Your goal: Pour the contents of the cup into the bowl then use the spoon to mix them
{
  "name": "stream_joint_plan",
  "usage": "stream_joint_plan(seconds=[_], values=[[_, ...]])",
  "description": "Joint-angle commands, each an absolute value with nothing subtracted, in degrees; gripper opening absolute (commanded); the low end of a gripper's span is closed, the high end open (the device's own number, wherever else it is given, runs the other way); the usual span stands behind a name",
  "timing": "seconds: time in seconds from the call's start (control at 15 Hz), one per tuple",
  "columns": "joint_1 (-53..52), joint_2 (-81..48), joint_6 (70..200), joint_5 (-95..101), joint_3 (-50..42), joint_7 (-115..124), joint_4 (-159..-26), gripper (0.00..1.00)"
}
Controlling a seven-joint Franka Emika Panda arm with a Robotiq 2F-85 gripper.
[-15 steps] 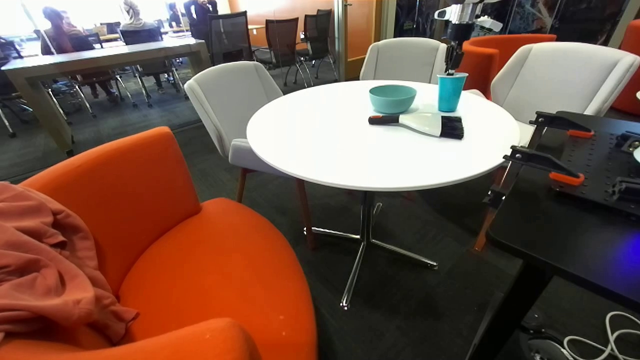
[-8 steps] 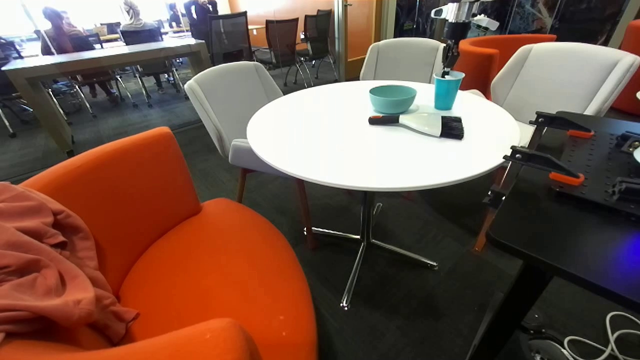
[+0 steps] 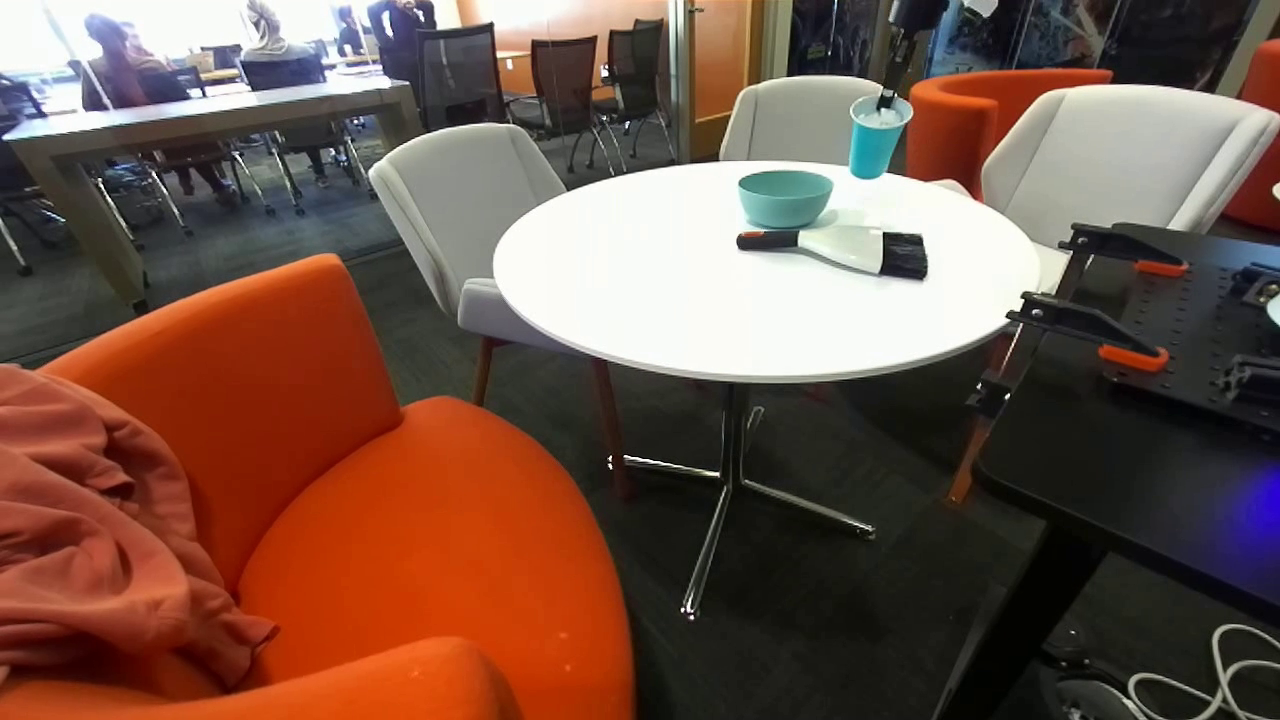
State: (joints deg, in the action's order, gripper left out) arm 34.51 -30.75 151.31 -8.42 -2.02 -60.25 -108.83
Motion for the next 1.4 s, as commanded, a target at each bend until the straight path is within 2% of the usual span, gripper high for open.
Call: stream_joint_plan(seconds=[0.0, 0.13, 0.53, 0.6, 0.73, 1.0, 1.07, 1.13, 1.33], values=[[28.23, -23.24, 160.13, -7.89, -5.13, -48.06, -117.01, 0.01], [22.45, -22.95, 166.19, -4.34, -9.05, -38.59, -118.25, 0.01], [-5.37, -35.01, 178.24, 4.86, -37.01, -11.35, -113.66, 0.01], [3.05, -28.96, 175.1, 7.88, -28.44, -14.73, -116.26, 0.05], [-2.7, -32.57, 176.71, 7.79, -34.15, -10.63, -115.12, 0.05], [-3.61, -34.3, 177.02, 7.62, -34.98, -10.01, -113.91, 0.05], [-3.53, -34.3, 177.02, 7.62, -35.12, -10.01, -113.83, 0.01], [-8.52, -37.86, 177.69, 8.6, -41.35, -6.54, -112.9, 0.01], [-18.87, -44.71, 179.34, 6.69, -52.27, -2.54, -112.71, 0.01]])
